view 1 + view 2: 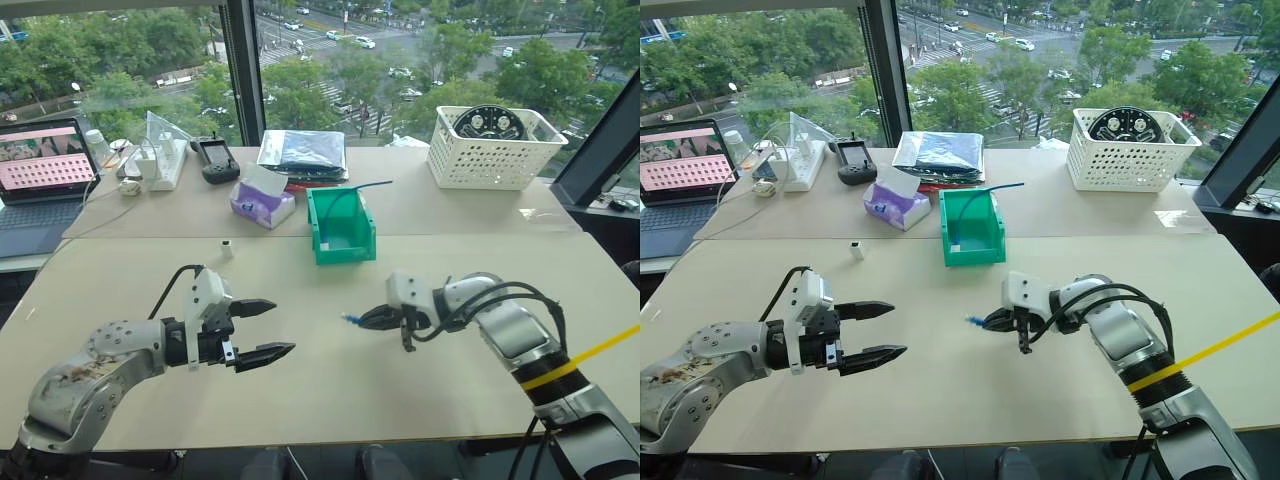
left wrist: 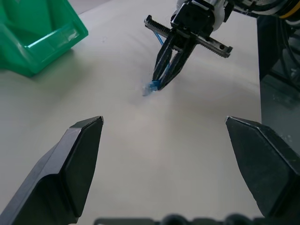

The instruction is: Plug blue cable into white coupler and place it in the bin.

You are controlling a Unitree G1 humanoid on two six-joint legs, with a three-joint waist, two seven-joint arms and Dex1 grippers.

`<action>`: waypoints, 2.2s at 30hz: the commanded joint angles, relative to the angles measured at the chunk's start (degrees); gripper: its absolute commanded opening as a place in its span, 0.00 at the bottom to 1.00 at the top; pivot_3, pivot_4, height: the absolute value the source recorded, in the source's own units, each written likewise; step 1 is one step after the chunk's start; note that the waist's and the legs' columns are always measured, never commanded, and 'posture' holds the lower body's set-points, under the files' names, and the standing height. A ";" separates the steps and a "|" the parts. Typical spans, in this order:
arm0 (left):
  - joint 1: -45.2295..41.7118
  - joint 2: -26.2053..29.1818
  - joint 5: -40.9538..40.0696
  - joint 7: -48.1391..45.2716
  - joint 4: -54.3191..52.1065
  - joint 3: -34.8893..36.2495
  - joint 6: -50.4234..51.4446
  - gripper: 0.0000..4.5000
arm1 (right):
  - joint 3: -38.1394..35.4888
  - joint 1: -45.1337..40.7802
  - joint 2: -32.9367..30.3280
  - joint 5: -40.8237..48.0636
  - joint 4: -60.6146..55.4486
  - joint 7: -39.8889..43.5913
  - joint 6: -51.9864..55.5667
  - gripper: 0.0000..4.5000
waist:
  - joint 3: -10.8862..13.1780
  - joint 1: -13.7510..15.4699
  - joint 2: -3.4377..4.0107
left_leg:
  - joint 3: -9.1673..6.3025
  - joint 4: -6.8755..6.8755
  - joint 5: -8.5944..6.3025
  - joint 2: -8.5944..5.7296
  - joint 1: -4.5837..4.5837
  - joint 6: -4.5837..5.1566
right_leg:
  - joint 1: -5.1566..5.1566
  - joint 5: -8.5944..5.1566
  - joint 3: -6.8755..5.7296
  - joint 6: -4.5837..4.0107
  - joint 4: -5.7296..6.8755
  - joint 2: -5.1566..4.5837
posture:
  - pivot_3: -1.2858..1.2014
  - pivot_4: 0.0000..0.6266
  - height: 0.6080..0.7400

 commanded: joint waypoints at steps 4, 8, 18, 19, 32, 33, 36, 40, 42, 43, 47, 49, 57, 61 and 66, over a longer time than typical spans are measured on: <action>2.29 0.81 1.47 -0.47 -2.67 0.53 -2.84 1.00 | 3.49 -7.67 4.04 -4.89 10.92 5.15 -13.48 0.00 | 0.00 0.02 -0.01 | -0.01 -0.02 0.00 0.00 0.04 -0.01 | 0.01 0.01 -0.01 -0.02 0.01 0.00 | 0.52 0.24 1.00; 2.49 1.68 4.45 -1.79 -2.08 -1.88 -4.81 1.00 | 3.65 -11.23 6.52 -6.89 19.20 5.42 -18.72 0.19 | 0.00 -0.01 0.00 | -0.05 -0.06 0.01 -0.01 0.03 -0.02 | -0.01 0.02 -0.03 -0.07 0.03 0.00 | 0.52 0.24 1.00; -3.91 -0.08 11.50 -6.25 5.33 -9.63 -11.13 1.00 | -4.63 -9.63 1.97 -2.55 8.67 3.60 -10.29 0.90 | 0.02 0.07 0.03 | -0.05 -0.07 0.01 -0.01 0.02 -0.03 | -0.03 0.04 -0.03 -0.10 0.06 -0.04 | 0.52 0.24 1.00; -5.60 -1.13 12.97 -6.73 7.34 -11.17 -12.88 1.00 | -6.59 -7.85 0.66 -0.90 3.46 2.83 -5.74 0.99 | 0.02 0.22 0.03 | -0.05 -0.09 0.00 -0.01 0.02 -0.03 | -0.02 0.04 -0.04 -0.10 0.06 -0.04 | 0.52 0.24 1.00; -24.57 -13.75 29.83 -19.37 45.00 -25.12 -42.43 1.00 | -28.59 28.45 -10.59 11.06 -40.51 -11.30 33.86 0.99 | 0.02 2.45 0.01 | -0.04 0.08 -0.01 -0.07 -0.25 -0.03 | -0.03 0.03 -0.24 -0.07 0.01 -0.06 | 0.52 0.24 1.00; -26.11 -14.81 30.38 -20.11 47.61 -25.42 -43.94 1.00 | -30.41 30.87 -10.56 12.00 -42.23 -12.33 35.35 0.99 | 0.02 2.44 0.01 | -0.02 0.14 -0.02 -0.07 -0.30 -0.03 | -0.03 0.03 -0.26 -0.06 -0.01 -0.05 | 0.52 0.24 1.00; -29.79 -17.61 32.49 -22.14 54.12 -26.67 -48.11 1.00 | -33.77 36.89 -11.57 11.72 -45.58 -15.36 37.54 0.99 | 0.02 1.69 0.00 | -0.03 0.24 -0.02 -0.09 -0.34 -0.02 | -0.04 0.07 -0.15 0.02 -0.03 -0.09 | 0.52 0.24 1.00; -31.70 -20.21 33.70 -24.21 57.32 -27.58 -49.60 0.88 | -35.79 37.91 -10.83 12.86 -48.02 -20.12 40.70 1.00 | 0.02 1.03 -0.01 | -0.02 0.31 -0.02 -0.05 -0.28 0.00 | -0.01 0.08 -0.13 0.10 -0.03 -0.04 | 0.52 0.24 1.00; -32.61 -20.92 34.51 -24.76 59.12 -27.68 -50.41 0.76 | -36.24 37.55 -10.34 13.87 -49.38 -22.03 42.50 1.00 | 0.02 0.95 -0.01 | -0.04 0.31 -0.02 -0.02 -0.24 0.00 | -0.01 0.00 -0.12 0.23 0.02 0.01 | 0.52 0.24 1.00; -33.11 -21.05 35.09 -25.23 60.23 -27.88 -50.82 0.68 | -36.36 37.45 -10.24 14.19 -50.15 -22.93 43.52 1.00 | 0.02 0.95 -0.01 | -0.07 0.31 -0.02 -0.01 -0.25 0.00 | -0.01 -0.03 -0.12 0.27 0.03 0.06 | 0.52 0.24 1.00; -34.59 -21.12 37.12 -25.86 63.56 -28.13 -52.51 0.41 | -36.98 37.45 -10.24 16.36 -53.02 -25.60 47.10 1.00 | 0.02 1.25 -0.01 | -0.13 0.31 -0.02 -0.03 -0.26 0.00 | 0.01 -0.03 -0.11 0.26 0.02 0.07 | 0.52 0.24 1.00; -34.99 -21.36 37.37 -25.98 64.34 -27.85 -52.80 0.24 | -37.16 37.22 -10.40 17.49 -54.08 -26.71 48.56 1.00 | 0.02 1.34 -0.01 | -0.13 0.31 -0.02 -0.04 -0.26 0.00 | 0.04 -0.02 -0.10 0.26 0.01 0.03 | 0.52 0.24 1.00; -34.36 -22.00 36.56 -23.76 62.75 -25.95 -49.88 0.02 | -35.73 35.10 -8.85 21.56 -54.64 -30.39 51.01 1.00 | 0.02 1.43 -0.02 | -0.13 0.31 -0.02 -0.04 -0.27 0.00 | 0.04 -0.01 -0.09 0.28 0.01 0.00 | 0.52 0.24 1.00; -32.93 -23.47 31.28 -21.10 55.67 -22.48 -39.60 0.02 | -39.05 34.62 1.80 30.47 -53.75 -35.30 57.35 1.00 | 0.01 1.32 -0.06 | -0.18 0.32 -0.02 0.01 -0.28 0.00 | 0.04 -0.01 -0.10 0.28 0.01 0.06 | 0.52 0.24 1.00; -30.87 -26.00 24.22 -16.34 44.84 -18.20 -24.46 0.02 | -45.90 38.30 16.15 42.41 -50.57 -42.25 69.13 1.00 | -0.03 1.53 -0.12 | -0.36 0.32 -0.02 -0.01 -0.44 0.01 | 0.01 0.09 -0.19 0.12 0.03 0.03 | 0.52 0.24 1.00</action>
